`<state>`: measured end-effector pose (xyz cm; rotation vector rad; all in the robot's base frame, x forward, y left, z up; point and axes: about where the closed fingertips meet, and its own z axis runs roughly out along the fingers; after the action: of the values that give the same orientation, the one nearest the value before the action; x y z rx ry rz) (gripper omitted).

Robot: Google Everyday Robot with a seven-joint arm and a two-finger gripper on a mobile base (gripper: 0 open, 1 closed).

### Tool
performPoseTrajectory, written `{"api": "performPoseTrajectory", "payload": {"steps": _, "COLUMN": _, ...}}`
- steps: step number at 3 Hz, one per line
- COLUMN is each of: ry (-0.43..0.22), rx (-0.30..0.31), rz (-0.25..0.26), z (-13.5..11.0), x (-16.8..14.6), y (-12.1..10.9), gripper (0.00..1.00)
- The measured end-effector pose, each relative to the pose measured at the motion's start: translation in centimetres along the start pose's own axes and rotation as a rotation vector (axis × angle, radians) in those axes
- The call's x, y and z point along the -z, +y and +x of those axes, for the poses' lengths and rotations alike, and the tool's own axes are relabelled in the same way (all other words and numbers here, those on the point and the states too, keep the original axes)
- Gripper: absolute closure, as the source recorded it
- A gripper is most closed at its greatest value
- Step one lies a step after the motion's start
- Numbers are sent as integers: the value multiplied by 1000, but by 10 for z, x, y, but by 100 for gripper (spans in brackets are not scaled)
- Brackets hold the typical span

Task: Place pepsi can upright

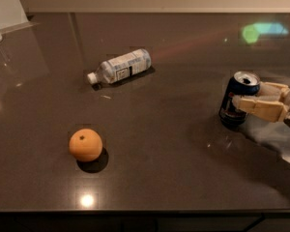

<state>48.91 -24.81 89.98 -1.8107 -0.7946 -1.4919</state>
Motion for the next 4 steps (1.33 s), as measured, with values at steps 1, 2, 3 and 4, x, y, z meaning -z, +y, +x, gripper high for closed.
{"api": "performPoseTrajectory", "payload": {"steps": 1, "ry": 12, "rx": -24, "rz": 16, "z": -5, "x": 1, "y": 0, "gripper": 64}}
{"api": "performPoseTrajectory", "payload": {"steps": 2, "ry": 12, "rx": -50, "rz": 20, "z": -4, "x": -1, "y": -1, "gripper": 41}}
{"api": "performPoseTrajectory", "payload": {"steps": 3, "ry": 11, "rx": -72, "rz": 25, "z": -3, "x": -4, "y": -2, "gripper": 18}}
{"api": "performPoseTrajectory", "payload": {"steps": 4, "ry": 10, "rx": -95, "rz": 31, "z": -3, "x": -6, "y": -4, "gripper": 0}}
